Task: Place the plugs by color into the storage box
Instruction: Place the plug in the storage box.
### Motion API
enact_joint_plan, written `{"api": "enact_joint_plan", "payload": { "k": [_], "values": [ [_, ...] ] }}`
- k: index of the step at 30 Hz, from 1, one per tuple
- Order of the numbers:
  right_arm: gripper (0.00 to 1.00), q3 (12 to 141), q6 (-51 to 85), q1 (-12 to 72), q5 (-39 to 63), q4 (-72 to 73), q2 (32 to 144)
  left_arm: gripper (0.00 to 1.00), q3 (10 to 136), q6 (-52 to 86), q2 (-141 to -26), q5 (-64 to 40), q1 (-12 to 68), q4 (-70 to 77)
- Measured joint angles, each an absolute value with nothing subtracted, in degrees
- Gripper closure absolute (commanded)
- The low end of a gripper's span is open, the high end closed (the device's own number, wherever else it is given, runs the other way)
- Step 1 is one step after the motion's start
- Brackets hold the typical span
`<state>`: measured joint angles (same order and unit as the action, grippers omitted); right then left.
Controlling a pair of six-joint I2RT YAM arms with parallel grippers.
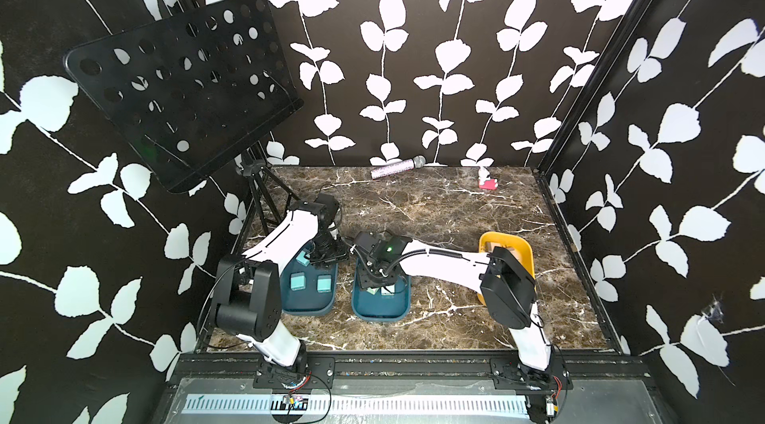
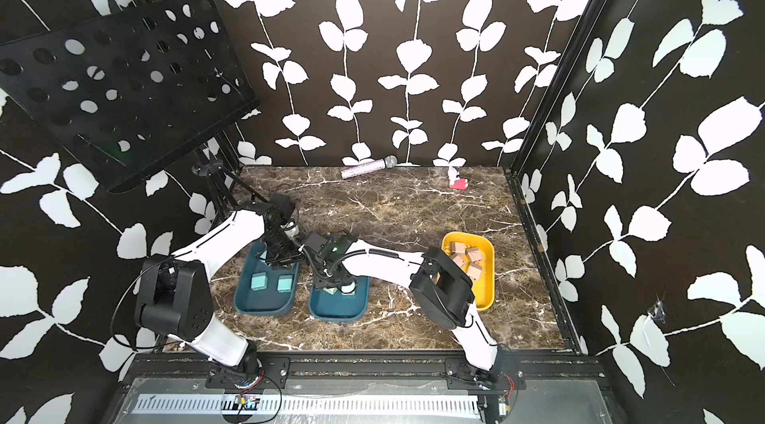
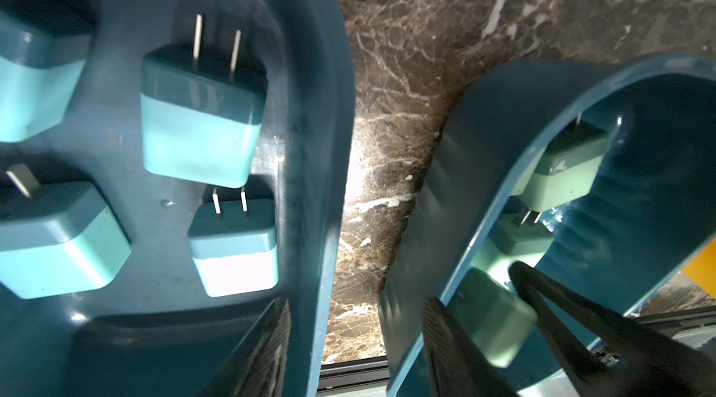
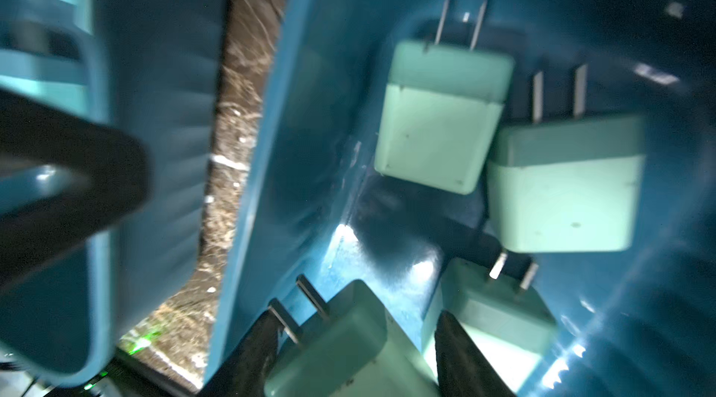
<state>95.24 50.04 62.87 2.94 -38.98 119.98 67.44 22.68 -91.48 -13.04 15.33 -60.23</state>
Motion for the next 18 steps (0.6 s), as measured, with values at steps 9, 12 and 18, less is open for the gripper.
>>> {"api": "enact_joint_plan", "payload": {
  "k": [9,12,18],
  "values": [
    [0.59,95.2,50.2,62.7,3.9,-37.9,123.1,0.43,67.4,22.9,-91.5,-13.1,15.3,-60.1],
    [0.57,95.2,50.2,62.5,4.1,-37.9,123.7,0.43,67.3,23.0,-91.5,-13.1,15.3,-59.9],
    [0.46,95.5,50.1,62.0,4.6,-38.3,123.8,0.43,67.0,23.0,-91.5,-13.3,15.3,-59.8]
  ]
}}
